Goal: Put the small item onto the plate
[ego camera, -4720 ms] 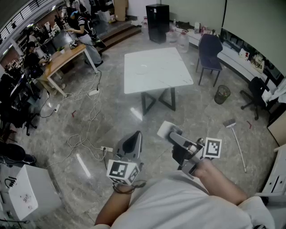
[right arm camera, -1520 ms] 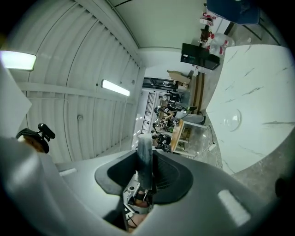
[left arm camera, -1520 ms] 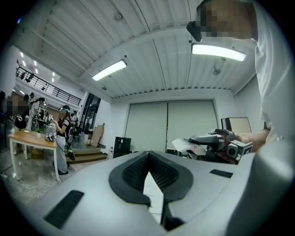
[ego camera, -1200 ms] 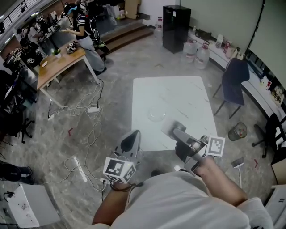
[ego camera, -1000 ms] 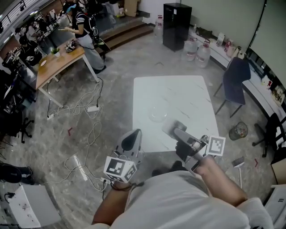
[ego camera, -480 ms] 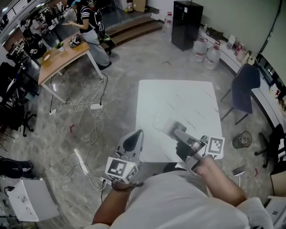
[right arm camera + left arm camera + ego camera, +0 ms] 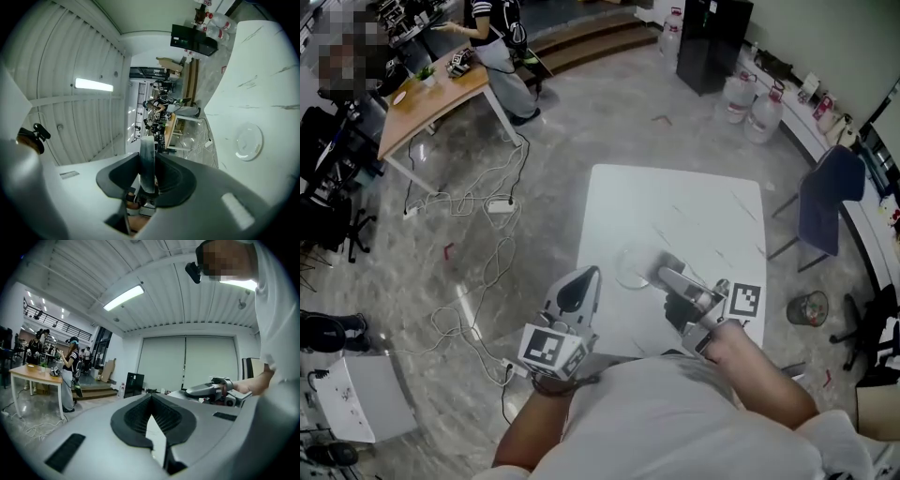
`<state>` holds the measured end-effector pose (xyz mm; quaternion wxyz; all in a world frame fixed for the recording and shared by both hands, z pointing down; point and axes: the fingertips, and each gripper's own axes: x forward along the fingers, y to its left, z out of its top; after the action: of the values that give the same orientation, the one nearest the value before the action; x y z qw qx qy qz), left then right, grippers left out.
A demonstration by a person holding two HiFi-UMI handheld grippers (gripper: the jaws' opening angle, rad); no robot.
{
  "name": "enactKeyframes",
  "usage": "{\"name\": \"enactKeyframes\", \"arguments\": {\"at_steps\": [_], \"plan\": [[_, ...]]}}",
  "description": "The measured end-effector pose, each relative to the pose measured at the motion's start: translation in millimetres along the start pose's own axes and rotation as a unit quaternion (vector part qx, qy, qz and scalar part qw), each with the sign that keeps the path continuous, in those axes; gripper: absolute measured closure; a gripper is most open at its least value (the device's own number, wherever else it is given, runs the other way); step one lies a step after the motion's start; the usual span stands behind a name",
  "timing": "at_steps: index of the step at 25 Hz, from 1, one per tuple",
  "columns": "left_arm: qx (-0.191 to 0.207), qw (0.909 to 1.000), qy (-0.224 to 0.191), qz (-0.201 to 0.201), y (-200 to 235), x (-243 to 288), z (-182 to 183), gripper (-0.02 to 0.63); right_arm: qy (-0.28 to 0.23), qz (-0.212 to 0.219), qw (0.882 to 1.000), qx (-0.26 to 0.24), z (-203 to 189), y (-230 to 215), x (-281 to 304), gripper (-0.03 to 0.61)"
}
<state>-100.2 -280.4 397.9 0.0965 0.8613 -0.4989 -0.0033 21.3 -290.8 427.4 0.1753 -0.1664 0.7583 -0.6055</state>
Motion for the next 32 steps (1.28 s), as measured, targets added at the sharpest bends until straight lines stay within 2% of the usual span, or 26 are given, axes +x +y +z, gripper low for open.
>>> {"name": "enactKeyframes", "arguments": {"at_steps": [8,11,16,19,24,28,32], "plan": [[-0.005,0.9995,0.020,0.023,18,48,-25,0.608,0.036,-0.045,0.998,0.020,37,-73,15,0.477],[-0.003,0.9992,0.037,0.015,29,55,-33,0.607,0.043,-0.071,0.996,0.021,40,-102,24,0.477],[-0.022,0.9990,0.040,0.006,58,68,-47,0.609,0.048,-0.111,0.992,0.027,39,-152,43,0.477],[-0.023,0.9977,0.062,-0.012,64,76,-61,0.609,0.049,-0.136,0.989,0.042,38,-182,49,0.477],[-0.019,0.9961,0.080,-0.032,83,93,-85,0.608,0.059,-0.153,0.984,0.066,28,-227,64,0.477],[-0.017,0.9948,0.089,-0.047,85,109,-110,0.609,0.081,-0.173,0.979,0.076,16,-265,63,0.477],[-0.031,0.9948,0.086,-0.046,87,118,-133,0.609,0.091,-0.199,0.972,0.084,8,-303,60,0.477]]}}
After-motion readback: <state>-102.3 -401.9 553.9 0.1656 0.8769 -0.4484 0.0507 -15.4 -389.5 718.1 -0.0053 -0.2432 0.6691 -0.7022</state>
